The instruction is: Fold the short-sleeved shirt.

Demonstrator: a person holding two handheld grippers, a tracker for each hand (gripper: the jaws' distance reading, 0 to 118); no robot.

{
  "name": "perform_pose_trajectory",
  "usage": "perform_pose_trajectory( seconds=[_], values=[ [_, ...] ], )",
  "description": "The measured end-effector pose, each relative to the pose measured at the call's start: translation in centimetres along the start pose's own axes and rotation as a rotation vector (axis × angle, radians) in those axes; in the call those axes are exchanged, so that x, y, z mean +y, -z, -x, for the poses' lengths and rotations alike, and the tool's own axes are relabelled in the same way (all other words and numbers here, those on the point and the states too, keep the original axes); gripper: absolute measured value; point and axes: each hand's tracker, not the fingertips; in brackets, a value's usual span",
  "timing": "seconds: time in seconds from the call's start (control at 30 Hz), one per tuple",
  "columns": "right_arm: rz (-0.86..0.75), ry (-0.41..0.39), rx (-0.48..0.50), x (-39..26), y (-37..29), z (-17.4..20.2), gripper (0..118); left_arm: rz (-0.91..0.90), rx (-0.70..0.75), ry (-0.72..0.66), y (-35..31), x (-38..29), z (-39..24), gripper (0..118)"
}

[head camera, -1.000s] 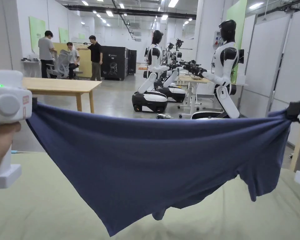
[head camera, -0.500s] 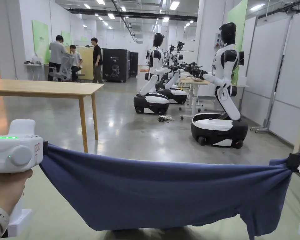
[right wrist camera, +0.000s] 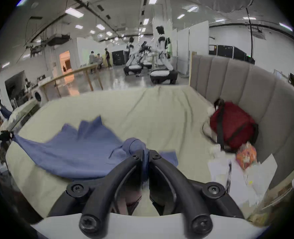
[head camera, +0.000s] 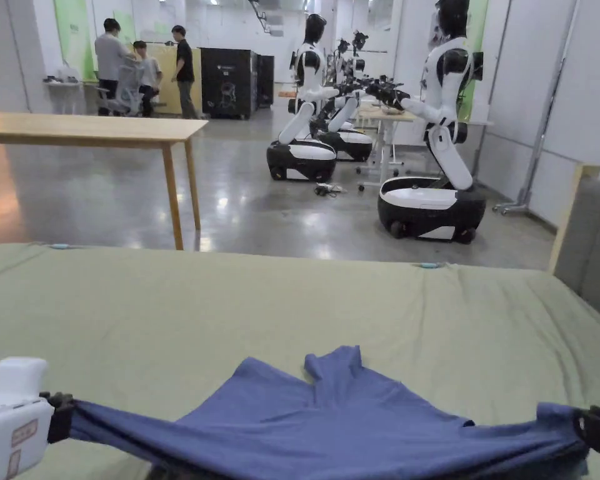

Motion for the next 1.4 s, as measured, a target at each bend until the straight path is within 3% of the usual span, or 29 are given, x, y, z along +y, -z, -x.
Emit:
perform_pose_trajectory(
  seconds=[0.17, 0.3, 0.33, 0.37, 0.4, 0.43, 0.47, 0.5, 0.63, 0.73, 0.77, 0.8, 0.83, 0.87, 0.97, 1.23, 1.27, 1.3, 1.33, 1.37, 1.4],
  values=[
    [0.16, -0.068, -0.036, -7.1, 0.3, 0.4, 11, 0.174, 0.019, -0.09, 1.7, -7.6, 1.8, 2],
    [0.173, -0.005, -0.035, -8.2, 0.4, 0.0, 11, 0.189, 0.002, -0.112, 1.9, -8.9, 1.6, 8],
    [0.162, 0.003, -0.036, -8.1, -0.1, 0.7, 17, 0.181, 0.003, -0.1, 1.4, -8.6, 1.3, 23],
    [0.134, 0.006, -0.047, -7.4, -0.8, 1.2, 41, 0.152, 0.03, -0.076, 0.7, -8.1, 0.8, 70],
    [0.09, -0.021, -0.076, -6.6, -1.8, 1.7, 65, 0.111, 0.055, -0.044, -0.4, -7.5, 0.5, 106],
    [0.04, -0.062, -0.08, -5.9, -2.9, 2.4, 86, 0.072, 0.067, -0.025, -1.4, -7.0, 0.1, 117],
    [-0.038, -0.101, -0.058, -5.3, -3.8, 3.2, 94, 0.008, 0.07, -0.013, -3.0, -6.3, -0.6, 115],
    [-0.127, -0.12, -0.04, -4.7, -5.2, 4.3, 94, -0.11, 0.059, -0.005, -5.0, -5.8, -1.5, 115],
    [-0.409, -0.077, 0.101, -4.0, -7.9, 7.7, 94, -0.381, 0.065, 0.05, -10.9, -4.4, -6.0, 115],
    [-0.515, -0.087, 0.149, -4.1, -9.3, 11.0, 94, -0.445, 0.09, 0.069, -13.2, -4.0, -8.2, 113],
    [-0.529, -0.1, 0.153, -4.1, -9.5, 12.0, 88, -0.445, 0.088, 0.07, -13.1, -4.2, -8.4, 99],
    [-0.54, -0.107, 0.142, -4.4, -9.4, 13.0, 69, -0.445, 0.091, 0.076, -13.4, -4.3, -8.7, 66],
    [-0.554, -0.12, 0.126, -4.5, -9.2, 14.1, 38, -0.436, 0.109, 0.093, -13.6, -4.3, -8.9, 23],
    [-0.565, -0.127, 0.101, -4.7, -9.1, 14.8, 3, -0.417, 0.131, 0.104, -13.5, -4.4, -9.0, 2],
    [-0.527, -0.093, 0.183, -4.7, -7.9, 15.8, 3, -0.334, 0.081, 0.059, -12.9, -4.6, -7.0, 3],
    [-0.479, -0.072, 0.213, -4.9, -5.4, 18.3, 3, -0.026, 0.099, -0.1, -7.2, -8.2, 2.7, 3],
    [-0.469, -0.075, 0.219, -4.9, -5.3, 18.7, 3, 0.025, 0.064, -0.116, -6.0, -8.8, 3.6, 13],
    [-0.461, -0.078, 0.22, -5.0, -4.9, 19.0, 3, 0.066, 0.044, -0.125, -4.6, -9.4, 4.1, 43],
    [-0.449, -0.082, 0.22, -5.1, -4.4, 19.3, 3, 0.062, 0.047, -0.123, -3.4, -9.9, 4.4, 91],
    [-0.438, -0.082, 0.225, -5.1, -4.0, 19.5, 3, 0.083, 0.03, -0.121, -2.2, -10.2, 4.7, 118],
    [-0.427, -0.082, 0.229, -5.1, -3.8, 19.8, 3, 0.126, 0.009, -0.108, -0.6, -10.5, 5.0, 114]
  ],
)
